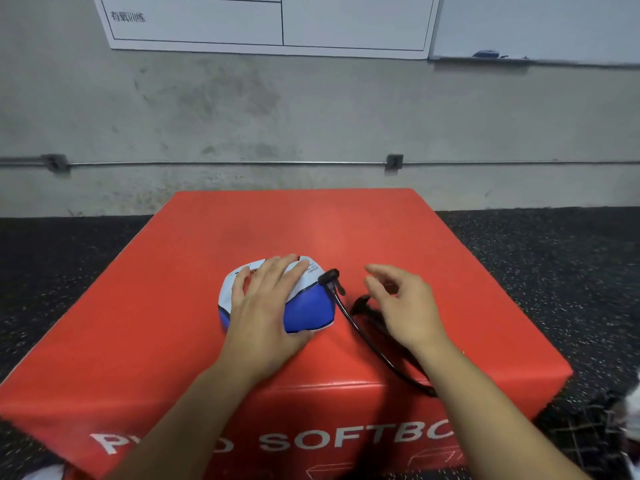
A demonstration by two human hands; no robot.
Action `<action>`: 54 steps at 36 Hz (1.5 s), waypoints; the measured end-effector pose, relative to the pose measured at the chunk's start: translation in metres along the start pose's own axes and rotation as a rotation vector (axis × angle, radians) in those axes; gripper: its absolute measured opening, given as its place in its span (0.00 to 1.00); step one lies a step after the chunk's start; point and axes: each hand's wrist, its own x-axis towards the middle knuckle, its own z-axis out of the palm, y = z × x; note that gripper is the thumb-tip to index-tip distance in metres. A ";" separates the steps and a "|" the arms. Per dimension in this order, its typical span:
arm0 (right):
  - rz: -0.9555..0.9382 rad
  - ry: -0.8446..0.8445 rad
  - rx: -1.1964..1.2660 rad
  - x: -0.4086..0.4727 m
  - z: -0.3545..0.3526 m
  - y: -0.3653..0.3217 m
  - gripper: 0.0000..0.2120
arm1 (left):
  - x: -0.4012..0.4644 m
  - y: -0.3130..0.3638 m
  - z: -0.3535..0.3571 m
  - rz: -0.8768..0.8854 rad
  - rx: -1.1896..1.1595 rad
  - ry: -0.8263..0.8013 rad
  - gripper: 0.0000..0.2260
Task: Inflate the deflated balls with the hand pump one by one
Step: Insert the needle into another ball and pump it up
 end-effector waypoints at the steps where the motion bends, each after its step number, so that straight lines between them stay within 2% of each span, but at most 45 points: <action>1: 0.031 -0.027 -0.067 0.001 -0.004 0.006 0.13 | 0.002 -0.001 0.001 -0.003 -0.001 0.006 0.42; 5: 0.136 -0.275 -0.375 0.000 -0.011 0.024 0.21 | 0.008 -0.003 0.006 -0.002 0.003 0.020 0.42; 8: 0.176 -0.394 -0.537 -0.003 -0.012 0.033 0.27 | 0.011 -0.002 0.009 -0.004 0.002 0.009 0.41; 11: 0.199 -0.410 -0.589 -0.004 -0.012 0.037 0.26 | 0.013 0.000 0.010 -0.005 -0.005 -0.004 0.40; 13: 0.189 -0.357 -0.592 -0.003 -0.013 0.037 0.24 | 0.015 -0.001 0.011 -0.005 0.006 -0.023 0.40; 16: 0.160 -0.197 -0.506 0.001 -0.016 0.033 0.23 | 0.018 -0.006 0.012 -0.014 0.018 -0.044 0.41; 20: 0.148 0.039 -0.275 0.007 -0.026 0.032 0.23 | 0.021 -0.015 0.014 -0.062 -0.007 -0.051 0.41; 26: 0.160 0.230 0.063 0.012 -0.035 0.035 0.20 | 0.016 -0.026 0.018 -0.120 0.003 -0.077 0.38; 34: 0.138 0.173 0.148 -0.001 -0.032 0.036 0.18 | 0.007 -0.030 0.006 -0.100 0.037 -0.035 0.33; 42: 0.078 0.161 0.201 -0.023 -0.022 0.024 0.15 | 0.006 0.017 0.002 0.022 -0.199 0.018 0.28; 49: 0.023 0.193 0.249 -0.046 -0.015 0.015 0.14 | -0.001 0.071 0.017 0.035 -0.382 -0.096 0.32; 54: 0.021 0.094 0.298 -0.048 -0.023 0.026 0.10 | 0.006 0.092 0.040 -0.044 -0.496 -0.092 0.34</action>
